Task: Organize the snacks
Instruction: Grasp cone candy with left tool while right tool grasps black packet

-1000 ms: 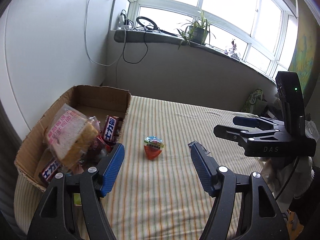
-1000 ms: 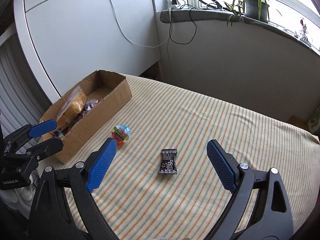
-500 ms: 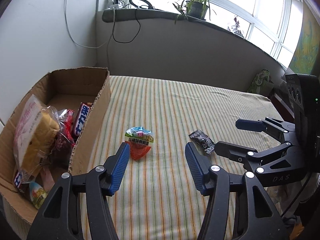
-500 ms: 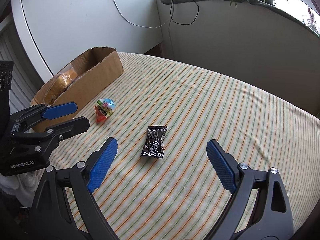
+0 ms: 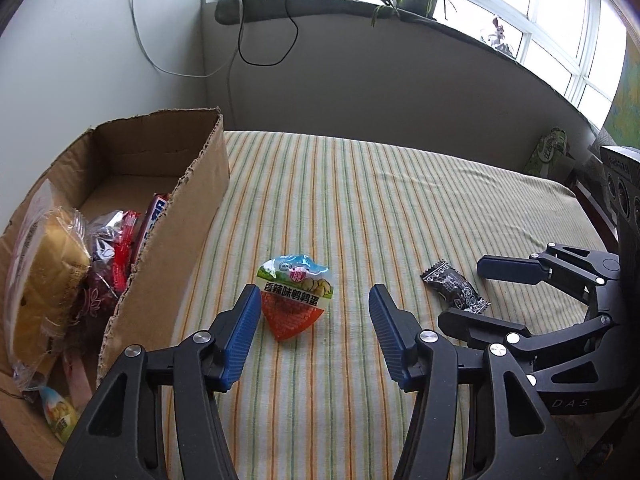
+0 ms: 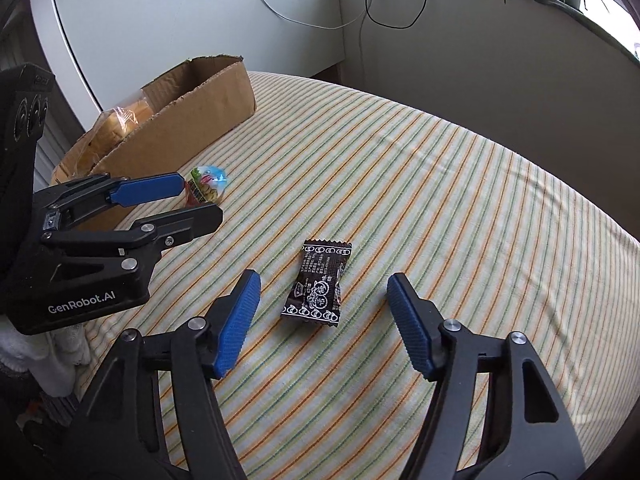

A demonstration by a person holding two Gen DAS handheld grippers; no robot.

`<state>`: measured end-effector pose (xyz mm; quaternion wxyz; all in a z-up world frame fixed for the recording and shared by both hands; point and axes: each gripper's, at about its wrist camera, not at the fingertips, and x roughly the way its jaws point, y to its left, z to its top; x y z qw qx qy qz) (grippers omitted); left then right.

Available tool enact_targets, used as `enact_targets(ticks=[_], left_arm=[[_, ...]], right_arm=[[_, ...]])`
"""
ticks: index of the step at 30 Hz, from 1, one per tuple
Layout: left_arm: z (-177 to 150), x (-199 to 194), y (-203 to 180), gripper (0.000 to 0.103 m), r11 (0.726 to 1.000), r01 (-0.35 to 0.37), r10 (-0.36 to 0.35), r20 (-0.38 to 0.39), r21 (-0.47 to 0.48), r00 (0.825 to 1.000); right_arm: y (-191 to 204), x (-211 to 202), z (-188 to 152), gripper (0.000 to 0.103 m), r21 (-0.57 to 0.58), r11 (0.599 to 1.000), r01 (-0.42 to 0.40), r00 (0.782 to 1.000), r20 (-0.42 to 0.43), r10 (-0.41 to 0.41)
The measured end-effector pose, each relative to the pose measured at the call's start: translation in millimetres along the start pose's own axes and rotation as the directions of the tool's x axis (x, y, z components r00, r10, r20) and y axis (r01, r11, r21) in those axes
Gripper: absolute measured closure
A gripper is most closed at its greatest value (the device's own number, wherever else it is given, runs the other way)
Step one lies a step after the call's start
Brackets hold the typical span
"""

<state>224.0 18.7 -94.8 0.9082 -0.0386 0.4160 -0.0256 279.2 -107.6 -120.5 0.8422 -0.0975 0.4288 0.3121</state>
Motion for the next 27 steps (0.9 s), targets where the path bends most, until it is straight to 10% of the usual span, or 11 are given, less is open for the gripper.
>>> enact_targets(ticks=[7,15,27], left_arm=[[3.0,9.6,-1.1,0.049,1.000,-0.013,0.013,-0.016,0.005,1.000],[3.3,14.3,8.9,0.076,0.999,-0.009,0.008,-0.021,-0.031,1.000],[-0.3,-2.3,5.7,0.078,1.000,0.004,-0.003,0.032,-0.012,0.999]], right_arm=[[5.8,5.4,4.9,0.049,-0.031,0.998,0.056,0.998,0.004,-0.056],[6.0,5.2,6.3,0.075,-0.046,0.995,0.090,0.996,0.010,-0.090],[4.9,-6.3,0.9,0.078,-0.024,0.996,0.082,0.996,0.027,-0.081]])
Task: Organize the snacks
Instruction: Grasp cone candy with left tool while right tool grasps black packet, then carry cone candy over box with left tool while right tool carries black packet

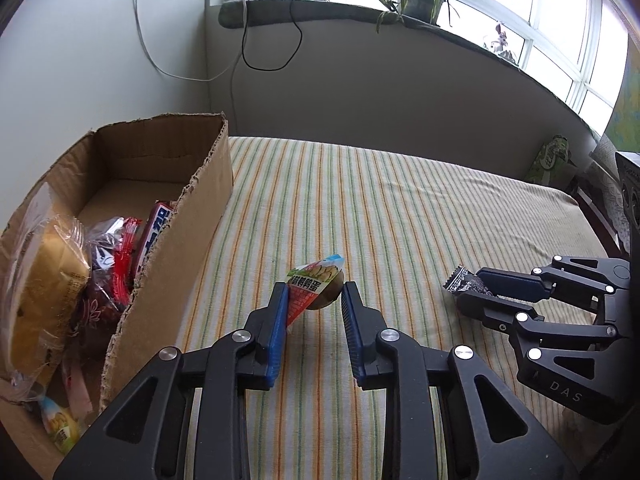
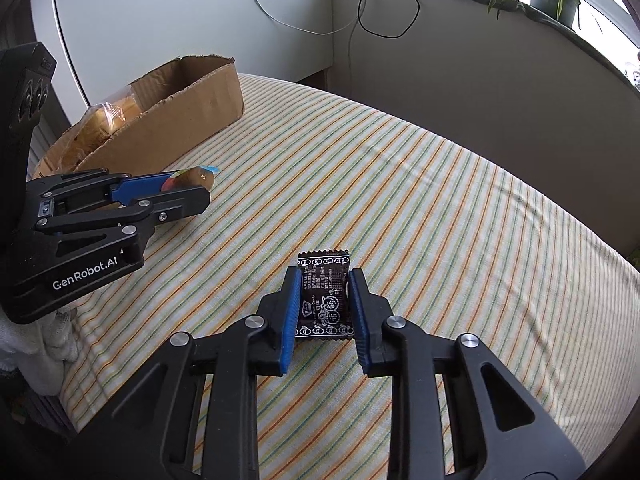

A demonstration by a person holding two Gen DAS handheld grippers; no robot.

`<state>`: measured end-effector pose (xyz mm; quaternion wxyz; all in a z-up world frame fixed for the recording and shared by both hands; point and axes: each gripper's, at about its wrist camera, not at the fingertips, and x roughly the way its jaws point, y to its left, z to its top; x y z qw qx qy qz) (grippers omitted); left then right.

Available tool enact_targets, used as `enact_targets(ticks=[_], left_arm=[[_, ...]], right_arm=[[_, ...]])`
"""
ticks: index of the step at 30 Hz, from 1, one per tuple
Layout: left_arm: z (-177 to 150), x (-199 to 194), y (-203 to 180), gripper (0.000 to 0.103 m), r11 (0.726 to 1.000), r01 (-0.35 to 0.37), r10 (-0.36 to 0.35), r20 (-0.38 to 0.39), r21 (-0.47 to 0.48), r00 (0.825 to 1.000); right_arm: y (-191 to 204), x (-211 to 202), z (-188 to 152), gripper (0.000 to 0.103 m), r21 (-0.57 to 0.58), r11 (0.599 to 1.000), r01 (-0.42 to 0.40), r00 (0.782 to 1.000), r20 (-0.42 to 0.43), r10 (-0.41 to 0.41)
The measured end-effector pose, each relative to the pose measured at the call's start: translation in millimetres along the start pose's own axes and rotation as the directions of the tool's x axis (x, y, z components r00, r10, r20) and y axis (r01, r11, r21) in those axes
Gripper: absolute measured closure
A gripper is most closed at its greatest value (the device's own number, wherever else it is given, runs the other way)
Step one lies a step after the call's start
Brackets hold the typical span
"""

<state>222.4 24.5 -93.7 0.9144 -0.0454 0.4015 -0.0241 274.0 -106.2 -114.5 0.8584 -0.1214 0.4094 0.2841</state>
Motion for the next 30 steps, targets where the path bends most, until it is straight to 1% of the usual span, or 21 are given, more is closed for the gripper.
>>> enact_targets(ticks=[6,15,23,30], left_arm=[[-1.0,-19.9,0.5,0.078,0.999,0.033,-0.033,0.033,-0.005,0.999],[1.9,-55.5,4.1,0.078,0.998,0.058,-0.057,0.106,-0.010,0.993],[-0.3,-86.1,23.2,0.078,0.997,0.070,-0.063,0.164,-0.035,0.984],[-4.3,-112.1,46.3,0.078,0.996,0.060,-0.046,0.212,-0.063,0.976]], right_arm=[[4.9,-15.0,1.6,0.078,-0.002,1.000,0.013,1.000,0.017,-0.013],[22.4,-46.1,10.3,0.078,-0.014,0.999,0.033,0.998,0.059,-0.032],[54.7,-68.5,30.2,0.078,-0.051,0.998,0.042,0.994,0.102,-0.036],[90.3,-79.2,50.5,0.078,-0.088,0.996,0.030,0.990,0.139,-0.017]])
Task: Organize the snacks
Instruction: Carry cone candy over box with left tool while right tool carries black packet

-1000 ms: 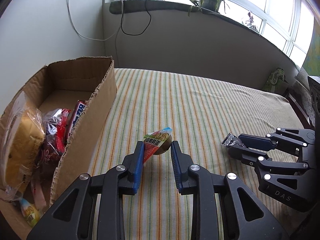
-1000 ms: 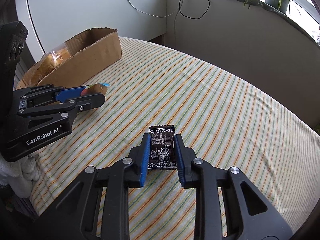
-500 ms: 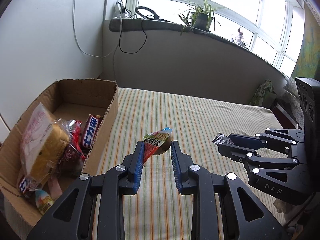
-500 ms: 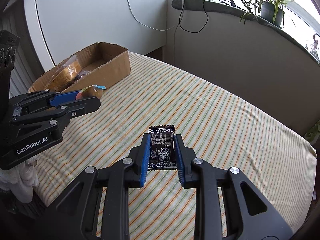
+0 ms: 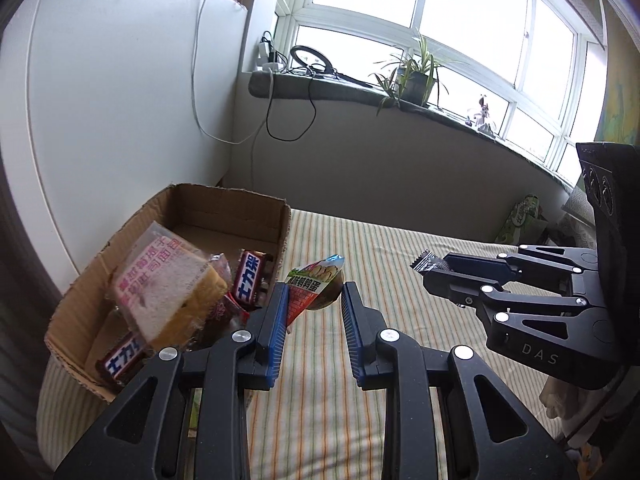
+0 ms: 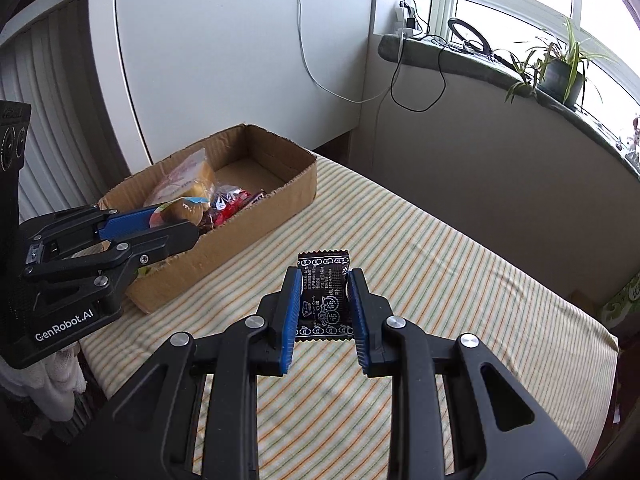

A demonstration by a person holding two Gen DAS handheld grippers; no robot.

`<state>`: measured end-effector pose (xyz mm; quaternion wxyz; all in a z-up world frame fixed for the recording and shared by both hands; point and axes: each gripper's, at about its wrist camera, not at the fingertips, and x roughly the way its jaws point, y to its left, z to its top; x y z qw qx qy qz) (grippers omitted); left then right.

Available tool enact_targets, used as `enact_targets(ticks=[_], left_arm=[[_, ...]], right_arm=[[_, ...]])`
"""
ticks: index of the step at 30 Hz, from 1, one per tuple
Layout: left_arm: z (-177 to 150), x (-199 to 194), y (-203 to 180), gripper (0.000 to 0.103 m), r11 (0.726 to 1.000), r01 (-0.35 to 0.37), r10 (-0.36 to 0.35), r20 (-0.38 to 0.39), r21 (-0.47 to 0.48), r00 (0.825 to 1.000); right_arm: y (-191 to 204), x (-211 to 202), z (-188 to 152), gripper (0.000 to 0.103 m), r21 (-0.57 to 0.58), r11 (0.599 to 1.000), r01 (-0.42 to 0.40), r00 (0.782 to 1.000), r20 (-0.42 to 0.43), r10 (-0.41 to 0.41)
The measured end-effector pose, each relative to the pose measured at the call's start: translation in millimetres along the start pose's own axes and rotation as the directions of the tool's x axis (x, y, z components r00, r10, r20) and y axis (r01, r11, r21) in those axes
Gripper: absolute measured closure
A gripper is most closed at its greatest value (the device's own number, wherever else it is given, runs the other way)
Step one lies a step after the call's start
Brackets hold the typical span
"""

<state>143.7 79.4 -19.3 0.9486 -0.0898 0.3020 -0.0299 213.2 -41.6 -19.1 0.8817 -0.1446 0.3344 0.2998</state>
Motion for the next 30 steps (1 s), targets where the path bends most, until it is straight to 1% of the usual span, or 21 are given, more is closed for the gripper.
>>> enact_targets(ticks=[9,16,23,27,30], left_arm=[[1.5,-22.3,38.5,0.078,0.998,-0.032,0.034,0.041,-0.052,0.999],[12.3,-30.5,66.4,0.078,0.995,-0.070,0.074,0.059,-0.064,0.996],[29.1,-17.2,76.0,0.078,0.996,-0.072,0.075,0.054,-0.052,0.996],[38.1,-2.5,79.0,0.078,0.997,-0.057,0.059,0.036,-0.058,0.998],[43.8,9.0,79.8,0.078,0.997,-0.061,0.063,0.022,-0.051,0.998]], right_arm=[[39.2,3.5,28.4,0.078,-0.021,0.999,-0.042,0.998,0.037,0.043],[56.3,18.4,50.3,0.078,-0.026,0.998,-0.064,0.997,0.045,0.065],[61.3,35.9,70.8,0.078,-0.019,0.995,-0.095,0.994,0.049,0.096],[57.2,46.3,76.3,0.078,-0.003,0.994,-0.109,0.993,0.047,0.109],[52.3,56.0,80.2,0.078,0.004,0.993,-0.116,0.993,0.040,0.115]])
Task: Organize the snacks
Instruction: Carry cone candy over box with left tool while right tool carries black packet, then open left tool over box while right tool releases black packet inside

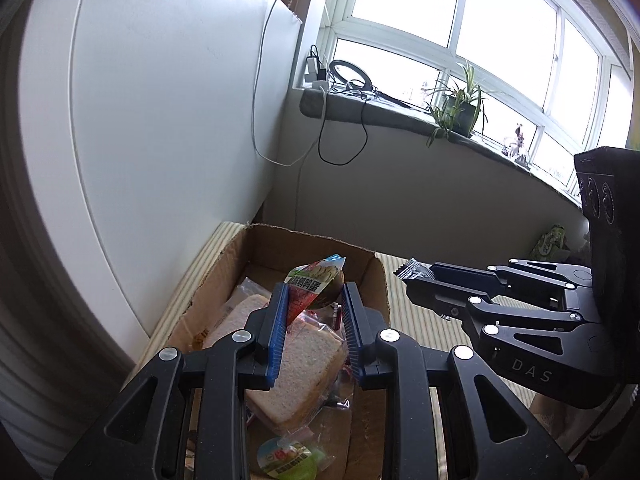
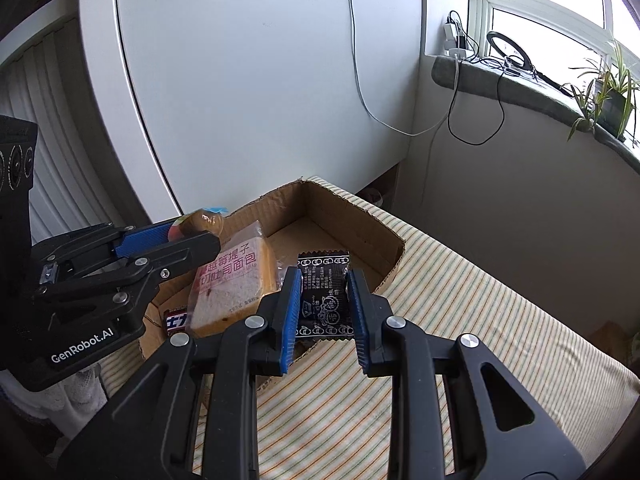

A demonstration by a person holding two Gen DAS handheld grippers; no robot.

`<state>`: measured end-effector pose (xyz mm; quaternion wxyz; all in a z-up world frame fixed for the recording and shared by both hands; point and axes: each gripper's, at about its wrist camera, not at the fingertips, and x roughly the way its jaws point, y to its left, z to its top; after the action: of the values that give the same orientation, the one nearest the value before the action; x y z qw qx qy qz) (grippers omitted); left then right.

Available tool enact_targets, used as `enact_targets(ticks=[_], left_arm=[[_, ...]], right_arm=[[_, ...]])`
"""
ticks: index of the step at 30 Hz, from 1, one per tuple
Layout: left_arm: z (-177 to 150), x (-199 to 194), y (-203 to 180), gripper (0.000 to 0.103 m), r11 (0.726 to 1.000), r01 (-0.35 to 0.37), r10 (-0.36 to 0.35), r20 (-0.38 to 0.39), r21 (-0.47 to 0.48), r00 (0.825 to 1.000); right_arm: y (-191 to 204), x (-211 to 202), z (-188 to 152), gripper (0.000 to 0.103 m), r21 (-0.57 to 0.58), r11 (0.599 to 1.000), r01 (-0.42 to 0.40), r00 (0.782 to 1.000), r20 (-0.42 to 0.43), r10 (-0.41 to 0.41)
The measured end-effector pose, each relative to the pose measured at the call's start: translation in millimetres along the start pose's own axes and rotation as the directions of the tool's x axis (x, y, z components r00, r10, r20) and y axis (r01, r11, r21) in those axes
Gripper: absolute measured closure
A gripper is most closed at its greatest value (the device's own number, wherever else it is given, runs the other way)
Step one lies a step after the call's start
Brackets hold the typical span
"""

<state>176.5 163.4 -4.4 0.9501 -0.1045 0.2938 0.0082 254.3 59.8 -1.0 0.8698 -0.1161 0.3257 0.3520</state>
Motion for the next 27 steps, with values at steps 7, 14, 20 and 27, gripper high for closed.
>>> enact_targets(ticks=[7,14,20,27], left_arm=[[10.7,25.7,4.9,0.078,1.000,-0.013,0.012,-0.024,-0.013,1.000],[13.1,41.2,10.2,0.078,0.999,-0.038,0.038,-0.046,-0.008,0.998],[12.3,45.5,16.6,0.078,0.999,-0.047,0.047,-0.052,-0.017,0.998],[12.6,50.2,22.2,0.077,0.998,-0.062,0.060,-0.066,-0.021,0.996]], right_arm=[[-15.6,24.9,8.9,0.078,0.021,1.000,-0.015,1.000,-0.016,0.015],[-18.6,50.1,16.5,0.078,0.018,0.999,-0.031,0.999,-0.029,0.031],[-15.4,70.1,16.8,0.078,0.007,0.999,-0.039,0.998,-0.044,0.039],[-17.0,80.9,13.2,0.078,0.008,0.999,-0.043,0.997,-0.061,0.044]])
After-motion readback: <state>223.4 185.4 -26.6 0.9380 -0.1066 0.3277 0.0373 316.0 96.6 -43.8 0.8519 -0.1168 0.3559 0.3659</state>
